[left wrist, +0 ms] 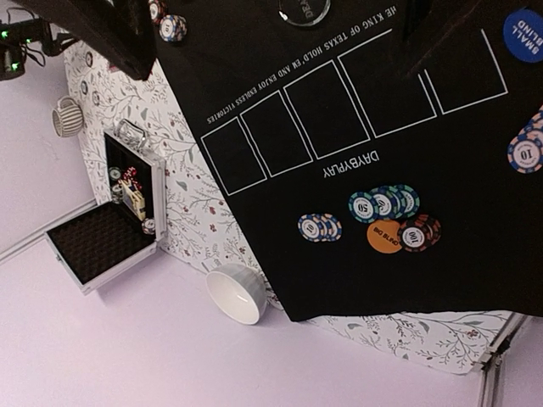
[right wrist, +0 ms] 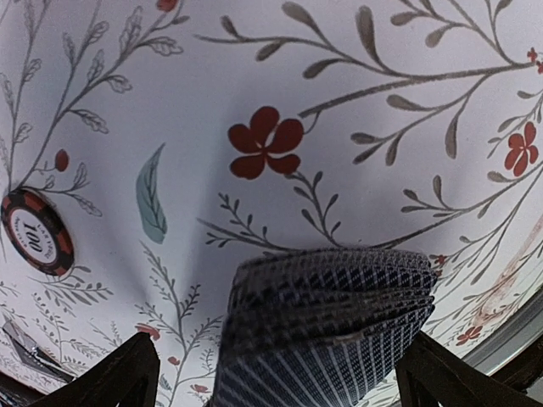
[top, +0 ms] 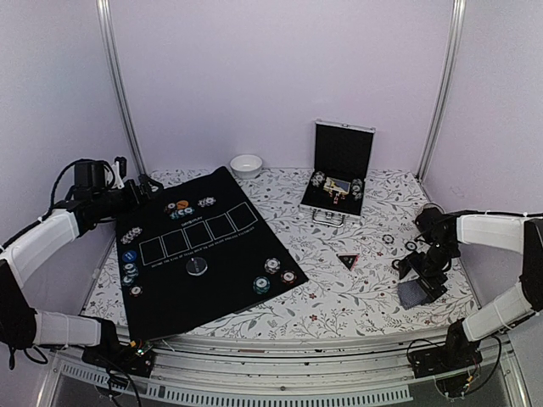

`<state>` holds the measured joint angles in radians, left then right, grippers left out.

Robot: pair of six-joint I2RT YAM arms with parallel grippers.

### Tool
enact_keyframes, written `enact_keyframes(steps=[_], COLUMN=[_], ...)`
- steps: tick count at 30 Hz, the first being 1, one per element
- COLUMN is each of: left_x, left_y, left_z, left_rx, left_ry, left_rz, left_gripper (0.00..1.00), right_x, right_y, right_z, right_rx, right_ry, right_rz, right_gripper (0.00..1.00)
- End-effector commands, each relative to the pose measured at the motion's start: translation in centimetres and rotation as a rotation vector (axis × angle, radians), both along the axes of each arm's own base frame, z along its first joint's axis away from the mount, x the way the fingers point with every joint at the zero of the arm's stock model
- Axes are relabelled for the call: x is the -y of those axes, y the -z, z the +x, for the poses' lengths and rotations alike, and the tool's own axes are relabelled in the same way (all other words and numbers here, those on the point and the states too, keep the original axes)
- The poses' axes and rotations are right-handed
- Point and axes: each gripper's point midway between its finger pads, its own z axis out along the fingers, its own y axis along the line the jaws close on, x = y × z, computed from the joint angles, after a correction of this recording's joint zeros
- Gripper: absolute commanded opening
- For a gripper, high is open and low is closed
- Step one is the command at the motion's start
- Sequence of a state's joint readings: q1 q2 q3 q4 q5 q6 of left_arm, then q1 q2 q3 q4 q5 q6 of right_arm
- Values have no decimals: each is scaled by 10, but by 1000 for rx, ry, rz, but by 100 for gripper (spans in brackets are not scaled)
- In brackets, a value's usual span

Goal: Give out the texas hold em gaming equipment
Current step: Pick up the poker card from the corner of the board.

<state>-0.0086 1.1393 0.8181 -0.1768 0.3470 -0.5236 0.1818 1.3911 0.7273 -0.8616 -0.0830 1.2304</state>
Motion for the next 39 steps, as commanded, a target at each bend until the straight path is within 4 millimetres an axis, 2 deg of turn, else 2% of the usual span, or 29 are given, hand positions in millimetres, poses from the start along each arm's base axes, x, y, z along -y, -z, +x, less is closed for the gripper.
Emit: enact_keyframes(steps=[1,4,10,12,20,26,33,39], left_x=[4,4,4,4,2,1,-1,-1], left_y=[5,5,8,8,6,6,4,4], left_z=[-1,0,0,0,1,1,1,1], left_rx=[-1,-2,-9,-9,-2,-4,1,1], left_ry=[25,25,24,25,18,14,5,4], left_rz=[9,7,7,7,18,24,34,37], left_gripper=[98,98,98,98,98,98,98,98], right_x=[5,5,10,10,4,3,0,-6], right_y=[13,14,-2,-2,20,26,28,24], right_z=[-6,-9,0,-1,-14,-11,-9,6], right_rx=[-28,-43,-3,-9,-50,-63,-45,30], right_ry=[16,10,-6,-12,-1,-17,-36,-79], right_rz=[-24,-21,-53,-58,-13,-15,-9,10], right_gripper=[99,99,99,99,99,99,79,64])
